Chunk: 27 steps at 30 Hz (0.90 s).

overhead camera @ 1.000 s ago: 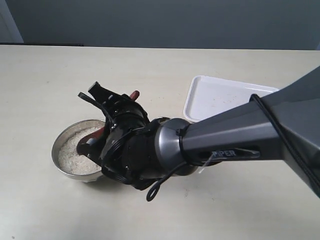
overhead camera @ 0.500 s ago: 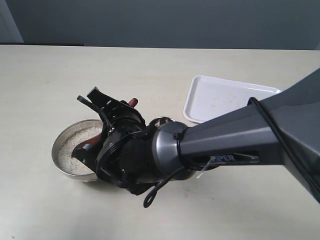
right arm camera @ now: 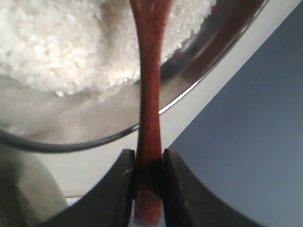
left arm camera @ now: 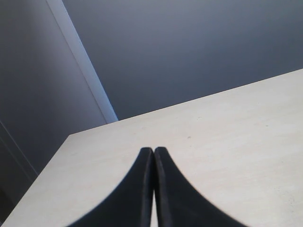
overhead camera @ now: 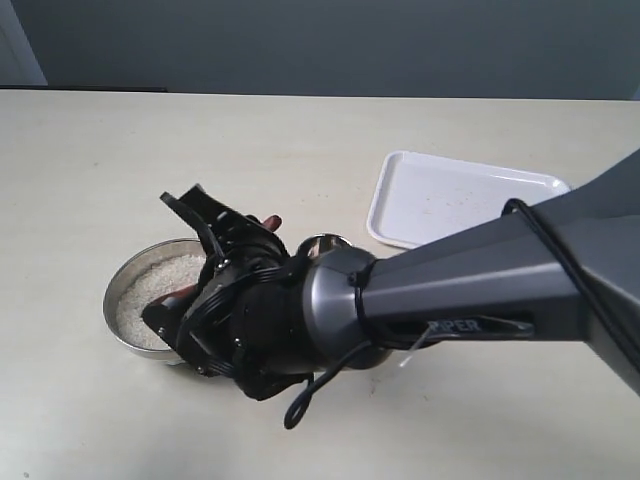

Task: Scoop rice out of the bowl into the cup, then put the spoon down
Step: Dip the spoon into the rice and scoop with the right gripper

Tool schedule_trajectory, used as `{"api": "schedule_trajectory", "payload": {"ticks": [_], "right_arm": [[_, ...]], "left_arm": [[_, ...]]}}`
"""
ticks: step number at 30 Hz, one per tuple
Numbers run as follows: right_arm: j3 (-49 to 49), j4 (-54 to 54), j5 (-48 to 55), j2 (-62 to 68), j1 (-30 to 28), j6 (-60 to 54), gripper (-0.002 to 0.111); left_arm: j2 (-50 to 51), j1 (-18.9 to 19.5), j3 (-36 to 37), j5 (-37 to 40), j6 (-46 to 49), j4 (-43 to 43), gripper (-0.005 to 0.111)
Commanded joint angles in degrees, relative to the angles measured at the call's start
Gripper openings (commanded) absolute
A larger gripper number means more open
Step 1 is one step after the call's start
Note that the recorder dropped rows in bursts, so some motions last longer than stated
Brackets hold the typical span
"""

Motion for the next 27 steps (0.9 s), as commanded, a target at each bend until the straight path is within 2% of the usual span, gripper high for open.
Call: {"api": "schedule_trajectory", "payload": {"ticks": [1, 6, 27], "right_arm": [[-0.25, 4.61, 0.64, -2.5, 0.16, -2.5, -0.001], [-0.25, 10.82, 0.64, -3.17, 0.06, -6.02, -0.001], [-6.56, 20.82, 2.4, -5.59, -2.98, -6.76, -0.001]], "left_arm": [[-0.31, -0.27, -0.13, -0.23, -0.21, -0.02, 0.0], [-0.31, -0.27, -0.13, -0.23, -0.21, -0.02, 0.0], [-0.31, -0.27, -0.13, -0.23, -0.21, -0.02, 0.0]]}}
